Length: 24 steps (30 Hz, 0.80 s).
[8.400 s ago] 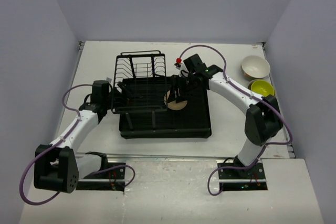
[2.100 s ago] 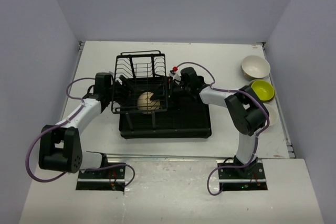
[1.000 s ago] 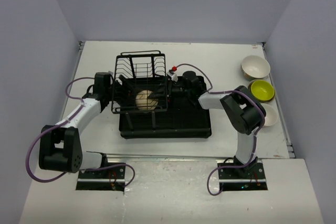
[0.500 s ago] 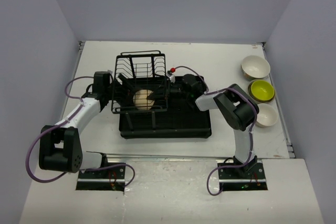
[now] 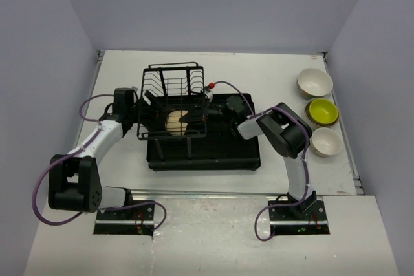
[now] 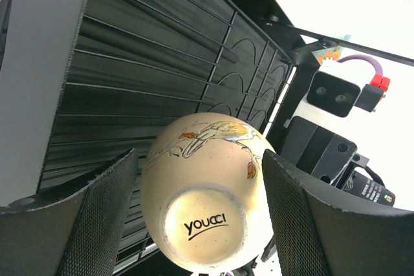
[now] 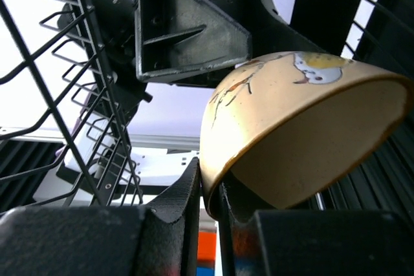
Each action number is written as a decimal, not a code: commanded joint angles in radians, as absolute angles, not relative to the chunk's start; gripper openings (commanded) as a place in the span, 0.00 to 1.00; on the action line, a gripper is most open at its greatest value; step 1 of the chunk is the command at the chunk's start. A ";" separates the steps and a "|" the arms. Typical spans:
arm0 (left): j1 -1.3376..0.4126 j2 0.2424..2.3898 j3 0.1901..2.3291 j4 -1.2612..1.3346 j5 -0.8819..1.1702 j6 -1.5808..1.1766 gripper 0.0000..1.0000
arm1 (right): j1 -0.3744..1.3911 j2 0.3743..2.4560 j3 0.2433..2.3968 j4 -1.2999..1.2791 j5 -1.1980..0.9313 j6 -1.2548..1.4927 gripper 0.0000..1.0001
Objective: Unload the bowls from the dish rack
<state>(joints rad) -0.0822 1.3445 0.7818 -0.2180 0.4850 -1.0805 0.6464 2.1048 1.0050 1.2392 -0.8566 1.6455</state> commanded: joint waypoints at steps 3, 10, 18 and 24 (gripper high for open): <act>-0.060 1.345 0.792 -0.192 0.535 -1.068 0.78 | 0.646 2.126 0.983 1.379 -0.903 1.722 0.00; -0.032 1.332 0.778 -0.163 0.564 -1.065 0.78 | 0.643 2.071 0.943 1.425 -0.936 1.732 0.00; -0.002 1.301 0.776 -0.164 0.586 -1.060 0.79 | 0.629 2.039 0.919 1.416 -0.960 1.726 0.00; 0.027 1.266 0.770 -0.169 0.597 -1.058 0.78 | 0.598 2.005 0.913 1.381 -0.994 1.698 0.00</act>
<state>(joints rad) -0.0036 1.3056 0.7719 -0.1963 0.5537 -1.0805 0.6228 2.0686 0.9245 1.3331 -0.9611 1.7187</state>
